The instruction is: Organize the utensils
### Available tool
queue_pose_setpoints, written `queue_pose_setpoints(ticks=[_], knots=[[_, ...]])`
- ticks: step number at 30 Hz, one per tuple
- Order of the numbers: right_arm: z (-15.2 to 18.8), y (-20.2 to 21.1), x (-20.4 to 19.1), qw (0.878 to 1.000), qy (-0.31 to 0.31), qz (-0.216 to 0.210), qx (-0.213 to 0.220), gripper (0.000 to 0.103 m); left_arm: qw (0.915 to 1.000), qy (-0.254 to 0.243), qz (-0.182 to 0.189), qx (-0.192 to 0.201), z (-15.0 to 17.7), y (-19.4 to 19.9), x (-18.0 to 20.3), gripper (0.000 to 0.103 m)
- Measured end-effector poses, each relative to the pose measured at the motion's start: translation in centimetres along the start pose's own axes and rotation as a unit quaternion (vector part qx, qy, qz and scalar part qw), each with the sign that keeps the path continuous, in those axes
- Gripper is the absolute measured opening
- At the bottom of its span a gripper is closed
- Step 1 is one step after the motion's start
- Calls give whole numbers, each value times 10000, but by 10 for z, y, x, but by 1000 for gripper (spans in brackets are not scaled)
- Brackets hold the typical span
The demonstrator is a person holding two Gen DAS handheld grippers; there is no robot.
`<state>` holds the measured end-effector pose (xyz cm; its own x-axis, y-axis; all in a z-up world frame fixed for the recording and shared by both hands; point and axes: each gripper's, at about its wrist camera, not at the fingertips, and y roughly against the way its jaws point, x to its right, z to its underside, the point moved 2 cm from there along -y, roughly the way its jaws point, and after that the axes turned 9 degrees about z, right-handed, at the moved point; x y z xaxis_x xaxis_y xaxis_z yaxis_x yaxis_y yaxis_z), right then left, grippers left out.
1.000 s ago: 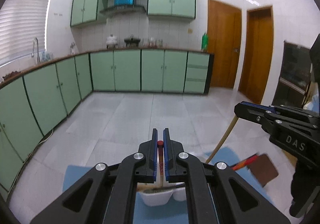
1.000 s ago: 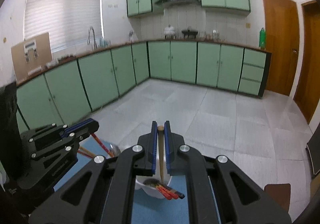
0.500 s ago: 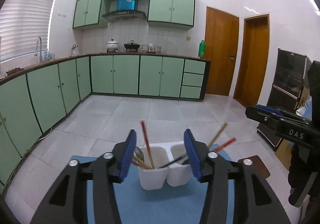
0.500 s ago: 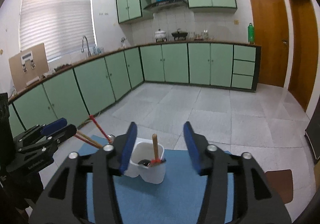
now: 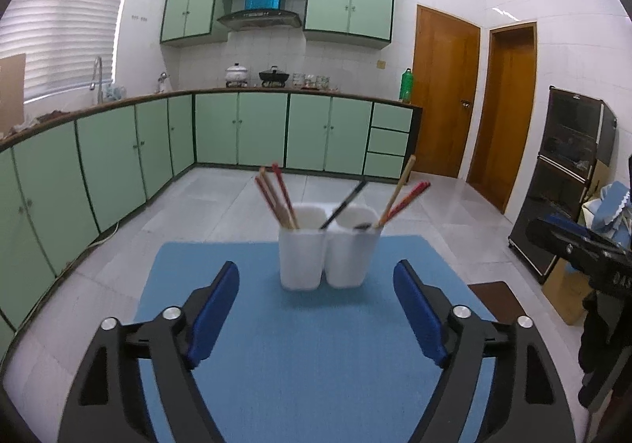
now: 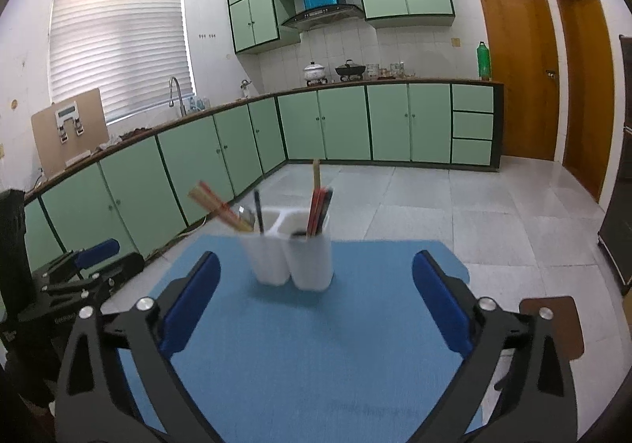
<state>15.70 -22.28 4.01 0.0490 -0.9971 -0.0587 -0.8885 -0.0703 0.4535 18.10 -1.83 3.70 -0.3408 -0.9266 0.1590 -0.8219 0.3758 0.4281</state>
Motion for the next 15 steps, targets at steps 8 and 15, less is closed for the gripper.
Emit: queue_pose_setpoints(ticks=[8,15], knots=[[33,20,-17,9997,191,41,-177,97,9997,-15,-166,-199,38,27,9,87],[48,35,-27,9994,256,-15,-238,97,9992,33,-249,-299,47,40,15,90]])
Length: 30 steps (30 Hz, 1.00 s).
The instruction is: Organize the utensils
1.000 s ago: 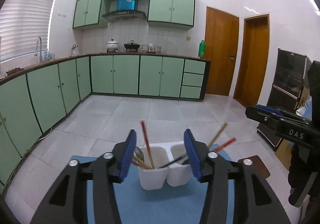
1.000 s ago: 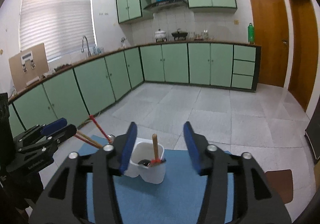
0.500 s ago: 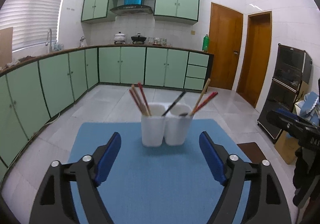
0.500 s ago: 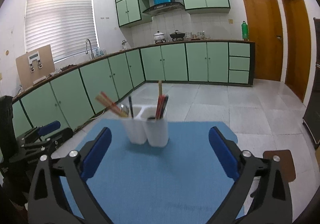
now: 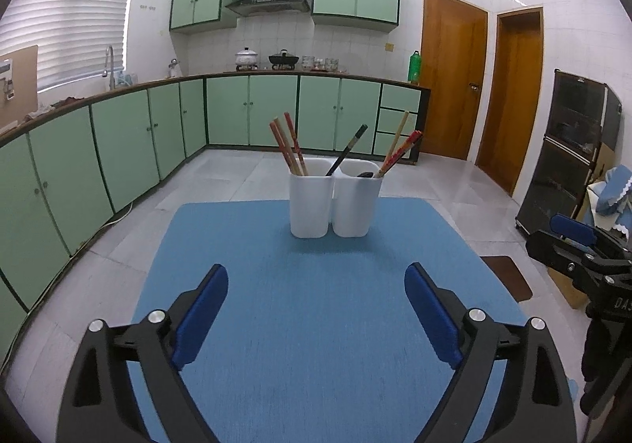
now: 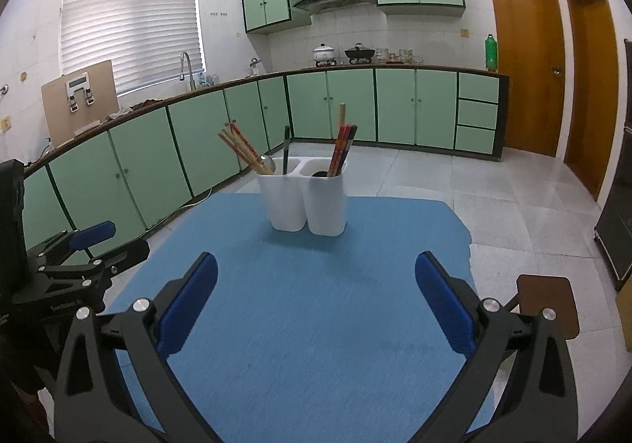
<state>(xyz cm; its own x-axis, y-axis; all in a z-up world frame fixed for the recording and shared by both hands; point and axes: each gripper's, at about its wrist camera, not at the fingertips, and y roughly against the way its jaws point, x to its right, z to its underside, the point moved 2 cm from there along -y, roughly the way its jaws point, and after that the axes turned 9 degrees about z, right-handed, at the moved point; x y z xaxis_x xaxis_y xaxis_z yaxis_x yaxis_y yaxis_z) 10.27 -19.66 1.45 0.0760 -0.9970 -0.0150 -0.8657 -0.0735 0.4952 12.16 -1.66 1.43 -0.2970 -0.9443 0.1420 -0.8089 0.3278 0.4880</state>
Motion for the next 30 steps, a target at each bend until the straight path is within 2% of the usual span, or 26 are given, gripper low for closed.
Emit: queue_pose_setpoints(ticks=[20,30], knots=[[-6,40,-15,9997,93,-104,175,97,9986,-176,-134,475,-7,54,18,92],[-7,51,-20,9994,106,-144,289,97,9976,-224,-172,635,-8,63,20,92]])
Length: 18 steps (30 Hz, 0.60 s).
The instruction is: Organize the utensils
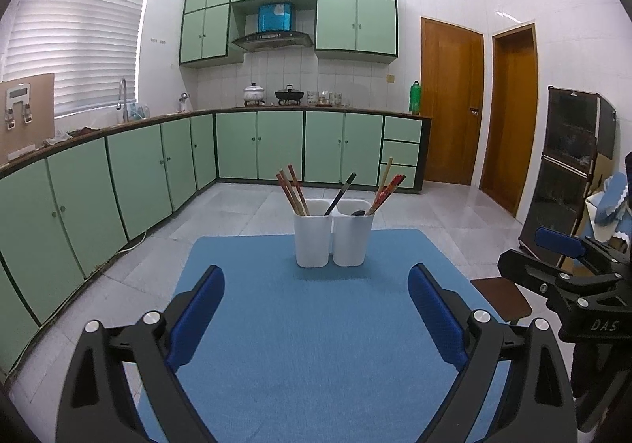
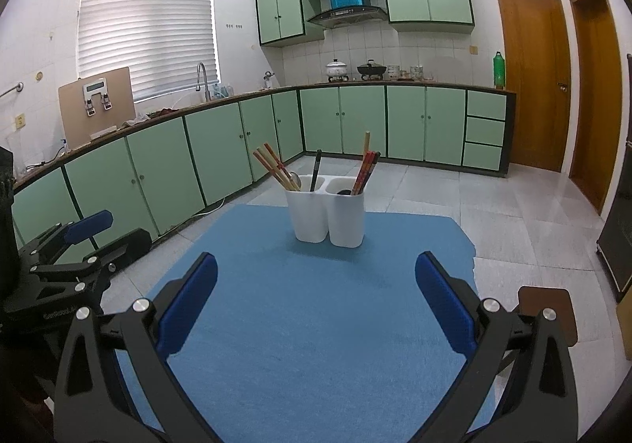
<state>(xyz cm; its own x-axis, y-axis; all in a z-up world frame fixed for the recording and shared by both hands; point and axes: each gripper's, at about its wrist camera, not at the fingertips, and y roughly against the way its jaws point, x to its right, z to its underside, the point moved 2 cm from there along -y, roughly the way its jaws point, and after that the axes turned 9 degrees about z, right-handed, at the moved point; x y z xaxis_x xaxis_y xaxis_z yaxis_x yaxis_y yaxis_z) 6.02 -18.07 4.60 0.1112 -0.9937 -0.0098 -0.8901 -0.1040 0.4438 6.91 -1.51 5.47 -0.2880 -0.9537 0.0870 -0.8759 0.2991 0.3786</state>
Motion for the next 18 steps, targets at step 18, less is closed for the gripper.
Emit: queue_pose_setpoints(ticks=[18], knots=[[-3,-2,-1,10000,29,6,6,97,10000,15,-26,28,1,4,1,92]])
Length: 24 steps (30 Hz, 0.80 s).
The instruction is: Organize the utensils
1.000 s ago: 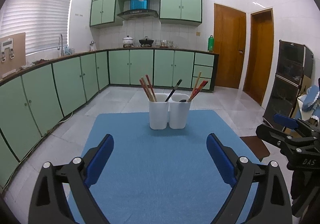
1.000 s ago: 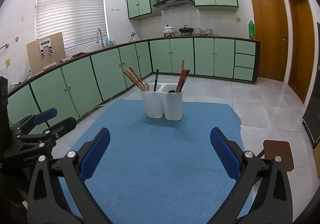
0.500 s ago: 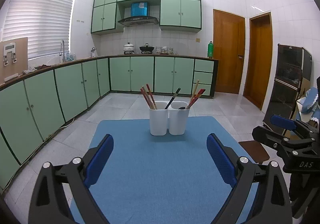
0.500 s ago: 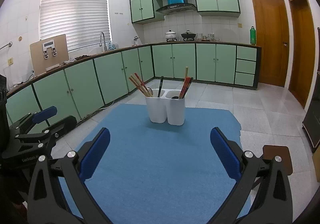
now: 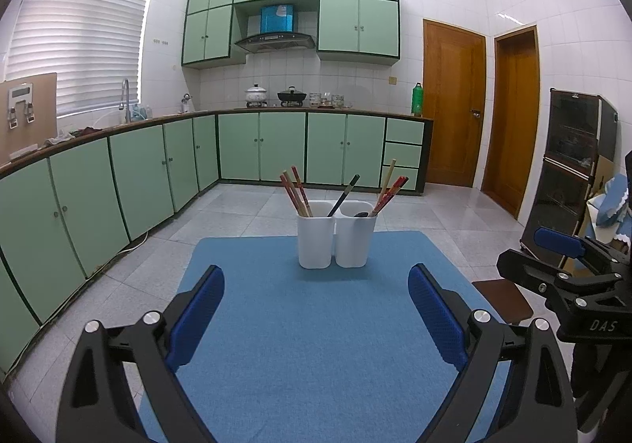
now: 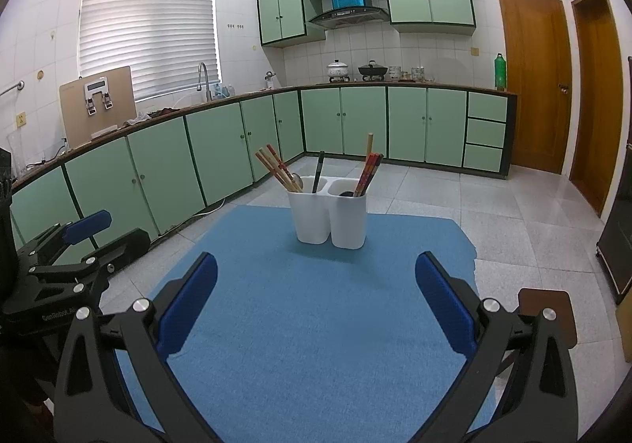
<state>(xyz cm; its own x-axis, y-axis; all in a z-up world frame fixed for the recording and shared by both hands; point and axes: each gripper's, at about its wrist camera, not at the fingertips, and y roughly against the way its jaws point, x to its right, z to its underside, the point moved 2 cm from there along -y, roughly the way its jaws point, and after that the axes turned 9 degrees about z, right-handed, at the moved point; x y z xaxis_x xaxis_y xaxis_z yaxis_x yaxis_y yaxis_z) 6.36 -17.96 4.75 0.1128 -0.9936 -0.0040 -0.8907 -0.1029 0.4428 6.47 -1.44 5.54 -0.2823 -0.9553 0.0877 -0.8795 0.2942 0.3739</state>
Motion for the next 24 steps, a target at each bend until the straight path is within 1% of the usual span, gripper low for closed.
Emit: queue_pose_setpoints(ticks=[24], knots=[[-1,0,0,10000,-7,-2,-7,97,10000,-6,-12,-14,-1,2,-2,92]])
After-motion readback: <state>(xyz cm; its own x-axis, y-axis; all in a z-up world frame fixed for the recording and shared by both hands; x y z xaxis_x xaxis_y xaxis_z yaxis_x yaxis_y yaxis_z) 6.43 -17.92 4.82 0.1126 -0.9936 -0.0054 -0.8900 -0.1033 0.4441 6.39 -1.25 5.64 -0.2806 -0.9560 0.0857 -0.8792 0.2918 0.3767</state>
